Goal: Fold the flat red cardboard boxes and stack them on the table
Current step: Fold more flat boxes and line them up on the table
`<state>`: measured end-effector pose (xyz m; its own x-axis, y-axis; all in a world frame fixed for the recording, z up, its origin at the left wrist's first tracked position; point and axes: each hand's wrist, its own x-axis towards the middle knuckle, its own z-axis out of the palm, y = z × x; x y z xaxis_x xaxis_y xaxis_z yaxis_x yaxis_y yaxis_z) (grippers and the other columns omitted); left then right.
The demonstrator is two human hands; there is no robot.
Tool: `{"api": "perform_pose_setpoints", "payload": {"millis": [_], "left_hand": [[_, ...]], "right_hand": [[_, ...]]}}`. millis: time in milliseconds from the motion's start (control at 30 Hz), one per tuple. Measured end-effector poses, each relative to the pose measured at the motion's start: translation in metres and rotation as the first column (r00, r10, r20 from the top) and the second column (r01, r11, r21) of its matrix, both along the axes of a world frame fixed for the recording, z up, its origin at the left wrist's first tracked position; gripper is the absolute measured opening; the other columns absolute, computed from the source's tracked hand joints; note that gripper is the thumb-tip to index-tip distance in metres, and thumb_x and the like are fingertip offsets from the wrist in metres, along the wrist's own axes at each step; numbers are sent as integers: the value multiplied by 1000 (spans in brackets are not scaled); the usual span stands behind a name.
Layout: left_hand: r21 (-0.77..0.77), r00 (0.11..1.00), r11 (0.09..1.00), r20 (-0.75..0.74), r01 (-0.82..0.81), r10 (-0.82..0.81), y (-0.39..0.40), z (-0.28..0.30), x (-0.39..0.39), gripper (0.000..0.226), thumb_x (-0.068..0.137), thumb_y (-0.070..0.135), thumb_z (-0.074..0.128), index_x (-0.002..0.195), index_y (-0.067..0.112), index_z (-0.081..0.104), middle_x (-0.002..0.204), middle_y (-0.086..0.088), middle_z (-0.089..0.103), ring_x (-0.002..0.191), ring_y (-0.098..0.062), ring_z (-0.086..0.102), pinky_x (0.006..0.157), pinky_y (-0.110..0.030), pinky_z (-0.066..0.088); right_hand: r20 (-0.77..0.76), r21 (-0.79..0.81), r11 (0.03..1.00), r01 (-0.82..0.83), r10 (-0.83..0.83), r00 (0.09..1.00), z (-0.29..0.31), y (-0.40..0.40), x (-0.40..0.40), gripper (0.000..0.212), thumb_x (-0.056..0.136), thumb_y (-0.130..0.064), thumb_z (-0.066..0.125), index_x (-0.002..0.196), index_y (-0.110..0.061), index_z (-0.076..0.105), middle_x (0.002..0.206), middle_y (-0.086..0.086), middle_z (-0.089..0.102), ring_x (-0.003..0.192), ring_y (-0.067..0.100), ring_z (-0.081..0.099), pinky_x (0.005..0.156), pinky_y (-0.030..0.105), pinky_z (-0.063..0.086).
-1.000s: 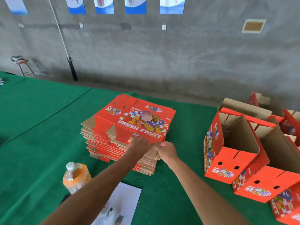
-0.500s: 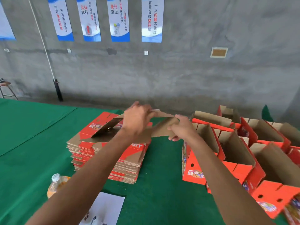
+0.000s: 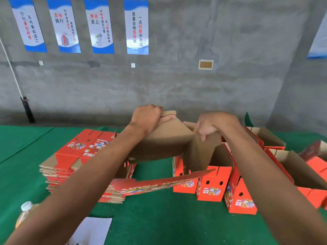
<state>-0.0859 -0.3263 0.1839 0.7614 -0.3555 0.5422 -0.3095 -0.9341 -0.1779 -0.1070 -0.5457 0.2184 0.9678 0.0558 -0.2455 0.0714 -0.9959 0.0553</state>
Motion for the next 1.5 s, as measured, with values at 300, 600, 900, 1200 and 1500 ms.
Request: {"api": "perform_pose_setpoints", "payload": {"millis": [300,600,900,1200,1500], "left_hand": [[82,982,996,-190,26,-10,-26,-3,12,68,89,85,34,87,20,55,110,-19,70,103,-41,67,76,-40,42],[74,852,997,-523,18,24,-13,31,23,73,95,80,36,90,13,64,90,-6,66,86,-29,64,81,-39,51],[268,813,963,-564,14,145,-13,51,19,92,84,93,20,84,13,65,85,-1,65,81,-24,67,69,-35,52],[-155,715,973,-660,171,-231,-57,-99,27,69,102,69,36,85,12,71,95,-10,69,94,-29,65,75,-34,47],[-5,827,924,-444,383,-345,-66,-145,-14,89,77,56,82,149,25,38,147,4,47,124,-20,55,101,-40,48]], "right_hand": [[81,-74,997,-33,39,996,-32,-16,-22,23,95,-11,51,108,-11,71,108,9,68,102,30,64,91,37,56],[33,30,997,-64,63,997,-1,-11,-40,39,91,-8,51,125,-10,71,127,5,67,114,28,63,93,33,55],[103,110,974,-197,186,977,-4,-27,-31,18,89,-24,63,89,-8,71,78,3,62,79,22,56,69,32,40],[169,-168,974,-155,183,968,-110,-70,-34,51,84,-70,66,74,-21,54,91,-3,65,107,26,63,70,32,35],[3,-134,989,65,-65,998,-182,-137,-34,39,100,-53,53,77,-22,59,81,-3,60,84,23,58,76,37,51]]}}
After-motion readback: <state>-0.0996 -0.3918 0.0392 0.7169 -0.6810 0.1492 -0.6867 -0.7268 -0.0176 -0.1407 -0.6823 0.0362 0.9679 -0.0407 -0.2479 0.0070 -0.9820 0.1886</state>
